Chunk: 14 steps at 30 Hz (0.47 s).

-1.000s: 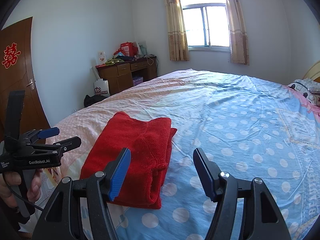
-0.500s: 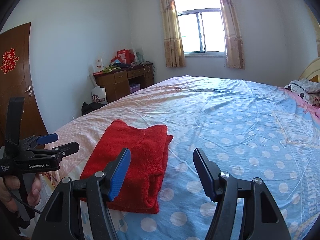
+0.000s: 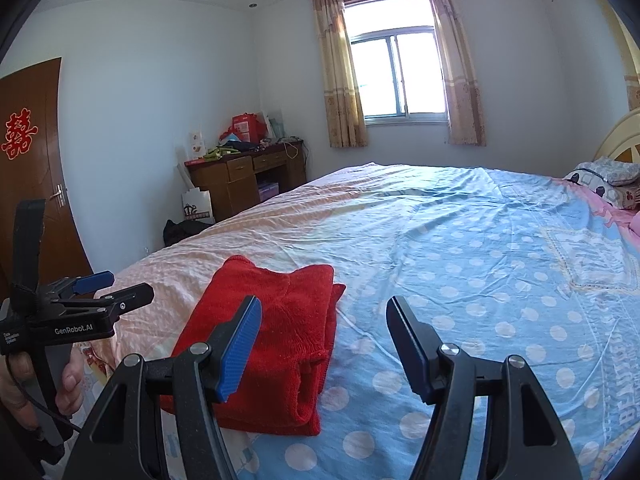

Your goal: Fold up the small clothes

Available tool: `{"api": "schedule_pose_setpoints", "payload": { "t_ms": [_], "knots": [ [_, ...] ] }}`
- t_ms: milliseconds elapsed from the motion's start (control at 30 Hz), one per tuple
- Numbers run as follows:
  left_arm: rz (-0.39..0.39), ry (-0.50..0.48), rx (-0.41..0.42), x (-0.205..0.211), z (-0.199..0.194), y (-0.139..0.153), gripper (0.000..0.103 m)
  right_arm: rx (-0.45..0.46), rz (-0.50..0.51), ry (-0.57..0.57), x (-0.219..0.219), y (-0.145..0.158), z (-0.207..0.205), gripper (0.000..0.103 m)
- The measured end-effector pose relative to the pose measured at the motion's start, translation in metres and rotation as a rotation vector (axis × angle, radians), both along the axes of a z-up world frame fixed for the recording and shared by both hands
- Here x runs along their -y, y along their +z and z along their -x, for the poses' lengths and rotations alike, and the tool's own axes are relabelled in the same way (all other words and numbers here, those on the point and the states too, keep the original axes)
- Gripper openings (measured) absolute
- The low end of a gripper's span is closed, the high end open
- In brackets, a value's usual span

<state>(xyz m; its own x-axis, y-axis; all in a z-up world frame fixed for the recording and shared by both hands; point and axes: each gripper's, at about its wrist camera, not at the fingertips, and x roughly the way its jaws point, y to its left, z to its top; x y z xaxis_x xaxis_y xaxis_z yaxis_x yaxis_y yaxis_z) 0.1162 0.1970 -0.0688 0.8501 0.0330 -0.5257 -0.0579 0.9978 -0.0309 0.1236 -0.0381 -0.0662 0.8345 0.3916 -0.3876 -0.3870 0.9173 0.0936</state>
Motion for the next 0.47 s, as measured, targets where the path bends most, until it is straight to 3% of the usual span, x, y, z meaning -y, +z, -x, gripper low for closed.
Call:
{"api": "schedule_pose_setpoints", "payload": {
  "t_ms": [467],
  "knots": [
    [-0.027,0.032,0.020,-0.0043,0.0004,-0.0035,0.103,-0.007,0.011,0.017,-0.0077,-0.0031,0.0026,0.066]
  ]
}}
